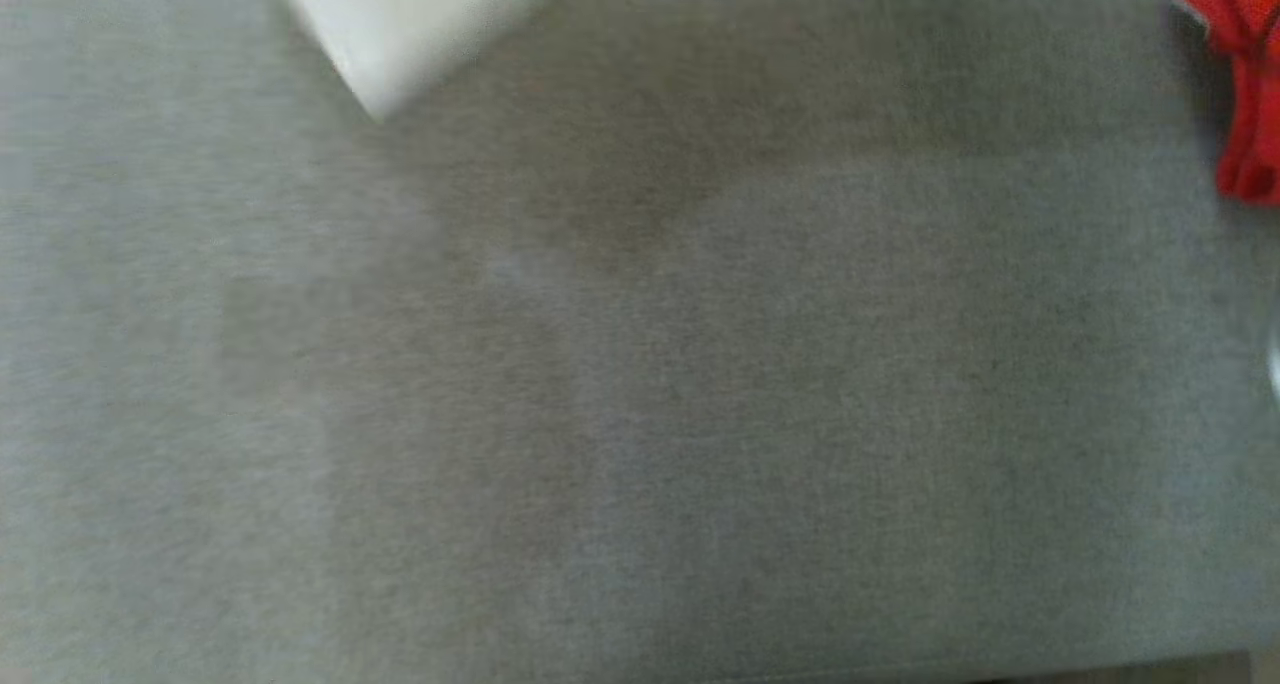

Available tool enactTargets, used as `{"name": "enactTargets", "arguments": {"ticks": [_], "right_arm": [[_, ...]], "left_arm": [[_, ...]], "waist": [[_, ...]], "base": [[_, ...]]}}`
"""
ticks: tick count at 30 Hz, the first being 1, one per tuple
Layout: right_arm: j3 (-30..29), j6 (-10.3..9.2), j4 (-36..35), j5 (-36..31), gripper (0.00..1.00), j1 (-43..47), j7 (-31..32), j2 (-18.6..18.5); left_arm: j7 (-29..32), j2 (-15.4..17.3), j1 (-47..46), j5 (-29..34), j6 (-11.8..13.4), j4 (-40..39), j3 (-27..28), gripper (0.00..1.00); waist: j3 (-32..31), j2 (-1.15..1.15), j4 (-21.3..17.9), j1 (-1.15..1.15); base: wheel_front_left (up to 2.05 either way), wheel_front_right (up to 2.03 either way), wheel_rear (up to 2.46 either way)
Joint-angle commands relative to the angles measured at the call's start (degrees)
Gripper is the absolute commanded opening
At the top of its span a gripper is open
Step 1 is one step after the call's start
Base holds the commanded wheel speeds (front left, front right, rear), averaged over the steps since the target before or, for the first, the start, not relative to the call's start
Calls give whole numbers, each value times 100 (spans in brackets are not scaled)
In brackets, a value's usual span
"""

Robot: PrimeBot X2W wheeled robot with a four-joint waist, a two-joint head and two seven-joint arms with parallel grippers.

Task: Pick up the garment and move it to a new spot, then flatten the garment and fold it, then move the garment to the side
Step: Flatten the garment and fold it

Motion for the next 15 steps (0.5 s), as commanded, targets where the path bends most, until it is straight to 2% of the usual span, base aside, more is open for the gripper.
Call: {"name": "enactTargets", "arguments": {"ticks": [1,4,7,11,15], "right_arm": [[-48,-4,328,-182,0,-539,-440,152],[-270,-4,1069,-470,0,-1107,-1148,163],[-435,-4,1681,-861,0,-1257,-1744,169],[-481,-4,2392,-1117,0,-1093,-1948,148],[-491,-4,2837,-1146,0,-774,-2010,115]], "left_arm": [[-315,278,-690,44,17,223,154,0],[-828,159,-1299,10,9,851,198,0],[-1182,41,-1488,17,-157,1436,94,0],[-1437,-100,-1271,-52,-407,1996,-59,0],[-1549,-168,-779,-69,-506,2239,-224,0]], "waist": [[330,1,-218,-4],[423,1,-119,-4],[437,1,-39,-4],[488,1,133,-4],[421,1,228,-4]], "base": [[0,0,0],[0,0,0],[0,0,0],[0,0,0],[0,0,0]]}}
